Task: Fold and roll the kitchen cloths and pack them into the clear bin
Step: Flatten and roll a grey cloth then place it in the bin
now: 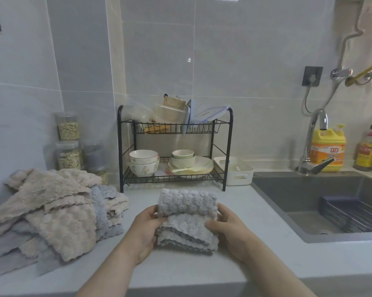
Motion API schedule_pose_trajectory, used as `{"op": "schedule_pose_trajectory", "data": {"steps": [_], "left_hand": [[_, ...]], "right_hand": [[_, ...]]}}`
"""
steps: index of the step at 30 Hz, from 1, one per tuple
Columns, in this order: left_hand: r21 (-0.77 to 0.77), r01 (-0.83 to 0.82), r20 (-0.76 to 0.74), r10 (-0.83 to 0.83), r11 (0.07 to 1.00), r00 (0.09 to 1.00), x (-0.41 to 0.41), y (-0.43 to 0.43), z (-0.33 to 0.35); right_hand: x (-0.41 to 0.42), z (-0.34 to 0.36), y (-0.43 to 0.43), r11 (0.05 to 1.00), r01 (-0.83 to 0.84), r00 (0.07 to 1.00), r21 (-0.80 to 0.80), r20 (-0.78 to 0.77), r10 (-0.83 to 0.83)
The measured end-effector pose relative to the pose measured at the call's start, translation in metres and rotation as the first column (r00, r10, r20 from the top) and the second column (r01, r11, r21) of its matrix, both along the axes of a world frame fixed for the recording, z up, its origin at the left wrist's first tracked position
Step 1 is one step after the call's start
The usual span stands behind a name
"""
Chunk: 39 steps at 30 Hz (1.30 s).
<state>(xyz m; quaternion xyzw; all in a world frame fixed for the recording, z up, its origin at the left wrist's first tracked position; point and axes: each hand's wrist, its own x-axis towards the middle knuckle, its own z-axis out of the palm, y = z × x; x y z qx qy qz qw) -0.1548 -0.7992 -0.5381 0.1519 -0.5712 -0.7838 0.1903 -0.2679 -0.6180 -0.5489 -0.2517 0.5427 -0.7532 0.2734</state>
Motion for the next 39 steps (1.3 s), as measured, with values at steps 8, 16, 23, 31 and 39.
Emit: {"op": "schedule_pose_trajectory", "data": {"steps": [8, 16, 23, 31, 39], "left_hand": [[0.04, -0.006, 0.042, 0.004, 0.999, 0.999, -0.004, -0.005, -0.003], [-0.205, 0.006, 0.094, 0.013, 0.979, 0.995, -0.003, 0.002, -0.007], [-0.307, 0.02, 0.135, 0.022, 0.952, 0.991, -0.007, 0.002, -0.012], [-0.168, -0.074, 0.053, 0.084, 0.983, 0.995, -0.007, 0.0, -0.006], [-0.044, -0.121, -0.117, 0.115, 0.992, 0.986, -0.06, -0.022, 0.016]], "right_hand": [[-0.003, 0.0, -0.001, 0.995, 0.102, 0.993, 0.003, 0.062, -0.102], [0.004, 0.001, -0.003, 0.978, 0.134, 0.989, 0.158, -0.076, -0.123], [-0.001, -0.005, -0.002, 0.965, 0.212, 0.969, 0.154, -0.161, -0.187], [0.005, 0.002, -0.002, 0.972, 0.226, 0.966, 0.067, -0.14, -0.215], [-0.04, 0.024, -0.04, 0.954, 0.301, 0.946, 0.01, -0.128, -0.297]]}}
